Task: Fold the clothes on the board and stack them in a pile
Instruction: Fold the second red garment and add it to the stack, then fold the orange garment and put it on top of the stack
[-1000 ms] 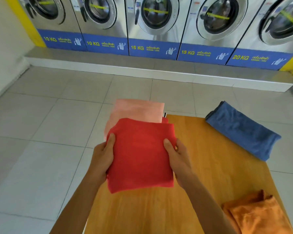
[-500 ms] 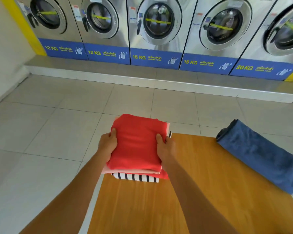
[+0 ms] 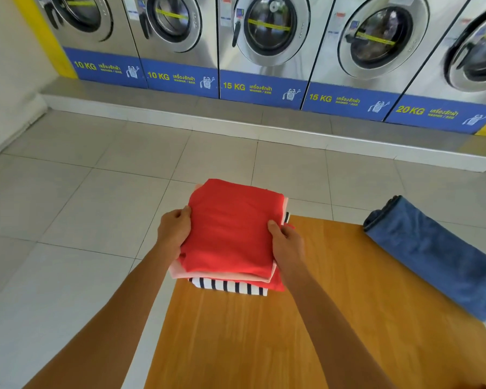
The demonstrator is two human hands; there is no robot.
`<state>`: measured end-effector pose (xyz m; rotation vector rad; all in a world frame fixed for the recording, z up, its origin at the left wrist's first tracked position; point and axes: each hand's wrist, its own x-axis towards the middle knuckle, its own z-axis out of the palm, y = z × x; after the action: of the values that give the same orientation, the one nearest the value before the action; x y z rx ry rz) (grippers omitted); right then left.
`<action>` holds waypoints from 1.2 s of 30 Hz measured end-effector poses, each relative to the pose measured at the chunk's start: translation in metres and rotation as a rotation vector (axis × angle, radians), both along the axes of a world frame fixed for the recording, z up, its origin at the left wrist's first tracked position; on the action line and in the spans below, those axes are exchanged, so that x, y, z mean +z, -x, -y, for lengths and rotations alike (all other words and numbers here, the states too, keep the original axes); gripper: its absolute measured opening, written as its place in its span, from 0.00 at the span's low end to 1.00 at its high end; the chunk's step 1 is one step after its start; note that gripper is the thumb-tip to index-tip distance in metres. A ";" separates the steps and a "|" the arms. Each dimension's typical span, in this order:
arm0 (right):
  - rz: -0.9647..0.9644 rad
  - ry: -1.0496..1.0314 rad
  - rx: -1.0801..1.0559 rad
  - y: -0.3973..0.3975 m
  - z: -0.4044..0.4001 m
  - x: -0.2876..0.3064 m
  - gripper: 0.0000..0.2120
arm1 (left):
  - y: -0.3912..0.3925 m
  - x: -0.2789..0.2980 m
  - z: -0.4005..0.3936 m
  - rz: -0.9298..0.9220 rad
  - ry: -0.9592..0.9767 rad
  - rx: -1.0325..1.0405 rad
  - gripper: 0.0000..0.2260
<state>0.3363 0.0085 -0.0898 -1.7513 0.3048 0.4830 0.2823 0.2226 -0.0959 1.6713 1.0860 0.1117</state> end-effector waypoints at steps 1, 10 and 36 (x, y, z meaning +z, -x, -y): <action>-0.003 0.001 -0.013 0.005 0.004 0.001 0.11 | 0.006 0.001 -0.001 0.005 -0.061 -0.018 0.17; -0.103 -0.141 -0.167 0.080 0.070 0.014 0.06 | 0.103 0.018 0.043 0.066 -0.249 0.076 0.14; -0.222 -0.229 -0.407 0.235 0.335 0.023 0.06 | 0.180 0.009 0.344 -0.096 0.221 -0.729 0.10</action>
<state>0.1012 -0.3264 -0.0668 -1.3691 0.7186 0.3967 0.1021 -0.1217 -0.0869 1.7784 0.4779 -0.5423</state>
